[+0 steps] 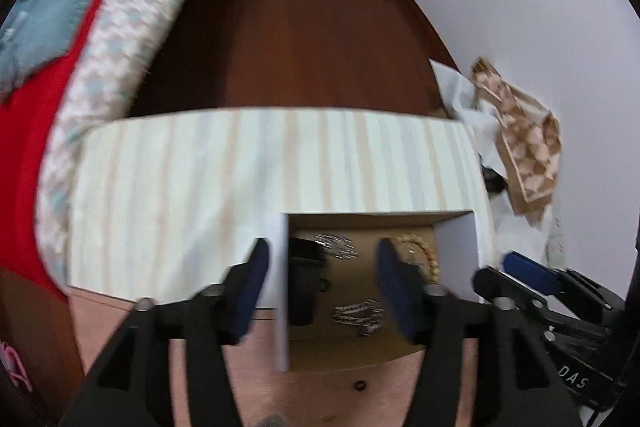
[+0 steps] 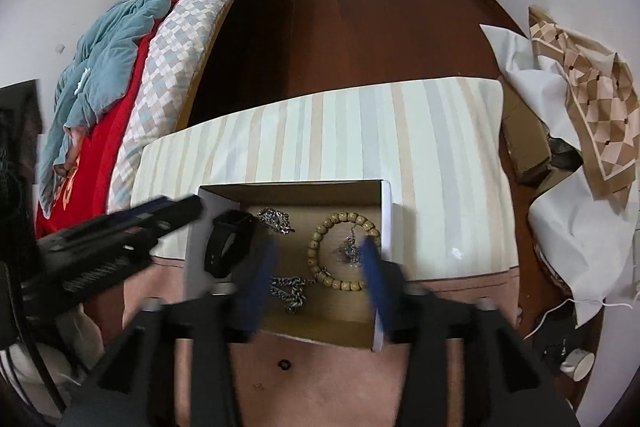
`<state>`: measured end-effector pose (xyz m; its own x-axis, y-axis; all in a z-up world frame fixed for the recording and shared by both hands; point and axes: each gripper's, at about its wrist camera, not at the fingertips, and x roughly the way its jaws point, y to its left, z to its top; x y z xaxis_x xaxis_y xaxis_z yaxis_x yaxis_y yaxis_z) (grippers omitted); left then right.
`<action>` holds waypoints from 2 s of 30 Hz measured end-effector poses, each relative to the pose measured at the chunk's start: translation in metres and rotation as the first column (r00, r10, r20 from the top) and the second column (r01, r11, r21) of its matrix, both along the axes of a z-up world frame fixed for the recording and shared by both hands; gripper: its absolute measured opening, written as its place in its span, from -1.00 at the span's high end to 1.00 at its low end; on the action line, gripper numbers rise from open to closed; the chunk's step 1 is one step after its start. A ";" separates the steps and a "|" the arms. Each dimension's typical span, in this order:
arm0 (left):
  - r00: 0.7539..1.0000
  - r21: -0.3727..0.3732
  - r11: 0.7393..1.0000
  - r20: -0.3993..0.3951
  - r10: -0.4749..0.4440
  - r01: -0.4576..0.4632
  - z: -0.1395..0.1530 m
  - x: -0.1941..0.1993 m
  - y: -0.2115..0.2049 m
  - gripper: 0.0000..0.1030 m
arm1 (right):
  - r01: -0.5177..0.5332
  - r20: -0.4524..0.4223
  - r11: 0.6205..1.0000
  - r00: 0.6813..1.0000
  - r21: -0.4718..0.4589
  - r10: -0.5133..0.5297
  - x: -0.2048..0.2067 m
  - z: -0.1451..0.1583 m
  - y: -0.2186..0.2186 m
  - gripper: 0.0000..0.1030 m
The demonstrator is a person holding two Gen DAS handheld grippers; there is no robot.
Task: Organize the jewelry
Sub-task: 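Withdraw both tools from the box, then grasp the black ring with the right tool while the left tool approaches the gold earring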
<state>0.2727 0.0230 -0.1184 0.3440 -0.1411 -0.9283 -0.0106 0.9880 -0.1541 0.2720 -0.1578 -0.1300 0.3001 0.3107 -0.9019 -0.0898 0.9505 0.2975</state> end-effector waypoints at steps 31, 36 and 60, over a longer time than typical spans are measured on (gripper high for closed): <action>0.963 0.242 0.965 0.267 0.035 -0.103 0.095 -0.139 0.008 -0.93 | 0.092 0.207 0.951 0.978 -0.295 -0.031 -0.124 0.095 0.014 -0.99; 0.957 0.236 0.968 0.290 0.010 -0.081 0.112 -0.161 0.004 -0.93 | 0.104 0.256 0.955 0.966 -0.277 -0.031 -0.149 0.123 0.013 -0.99; 0.953 0.336 0.906 0.240 0.182 -0.258 0.027 -0.206 0.042 -0.93 | 0.004 0.160 0.994 0.987 -0.112 0.014 -0.181 0.021 0.027 -0.28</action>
